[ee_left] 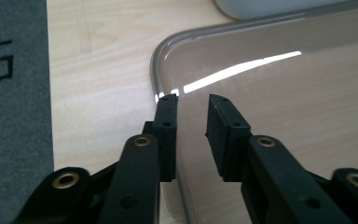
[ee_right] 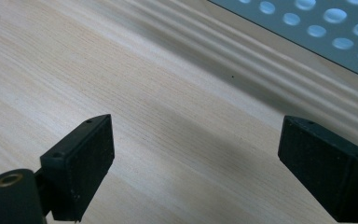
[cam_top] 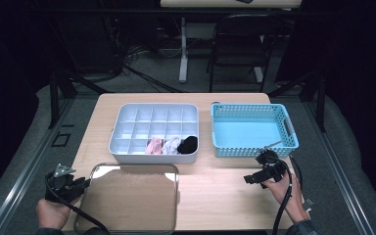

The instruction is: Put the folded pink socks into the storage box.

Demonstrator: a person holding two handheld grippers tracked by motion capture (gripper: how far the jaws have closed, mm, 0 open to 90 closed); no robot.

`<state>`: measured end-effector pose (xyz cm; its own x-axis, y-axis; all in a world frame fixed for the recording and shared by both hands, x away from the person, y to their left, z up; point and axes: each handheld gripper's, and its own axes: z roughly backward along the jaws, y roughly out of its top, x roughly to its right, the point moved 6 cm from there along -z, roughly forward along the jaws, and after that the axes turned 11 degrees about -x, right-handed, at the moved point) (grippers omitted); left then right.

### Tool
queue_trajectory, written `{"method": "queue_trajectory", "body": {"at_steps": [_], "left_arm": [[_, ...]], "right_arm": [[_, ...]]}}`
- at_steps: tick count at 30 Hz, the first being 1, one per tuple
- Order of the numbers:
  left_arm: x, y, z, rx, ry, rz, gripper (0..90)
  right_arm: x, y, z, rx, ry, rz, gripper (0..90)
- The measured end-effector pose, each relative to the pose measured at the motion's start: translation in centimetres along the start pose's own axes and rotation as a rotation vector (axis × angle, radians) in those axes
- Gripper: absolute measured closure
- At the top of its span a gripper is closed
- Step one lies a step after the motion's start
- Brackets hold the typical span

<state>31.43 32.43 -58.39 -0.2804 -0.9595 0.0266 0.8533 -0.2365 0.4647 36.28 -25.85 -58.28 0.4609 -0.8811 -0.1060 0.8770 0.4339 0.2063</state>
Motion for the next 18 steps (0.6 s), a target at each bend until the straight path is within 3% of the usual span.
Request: {"method": "queue_trajectory", "body": {"at_steps": [12, 15, 16, 18], "left_arm": [[-1.3, -2.0, -0.5, -0.002, 0.018, 0.076, 83.3], [-1.3, -2.0, -0.7, -0.004, 0.012, 0.076, 84.3], [-1.3, -2.0, -0.8, -0.009, 0.014, 0.069, 85.3], [-1.1, -2.1, -1.1, -0.030, 0.027, 0.048, 86.8]], "right_arm": [[-0.1, -0.2, 0.1, 0.012, 0.005, -0.006, 10.0], [0.0, -0.3, 0.2, 0.003, -0.002, 0.001, 10.0], [-0.1, -0.3, 0.1, 0.028, 0.008, -0.024, 10.0], [0.2, -0.5, 0.3, -0.003, -0.006, -0.006, 10.0]]}}
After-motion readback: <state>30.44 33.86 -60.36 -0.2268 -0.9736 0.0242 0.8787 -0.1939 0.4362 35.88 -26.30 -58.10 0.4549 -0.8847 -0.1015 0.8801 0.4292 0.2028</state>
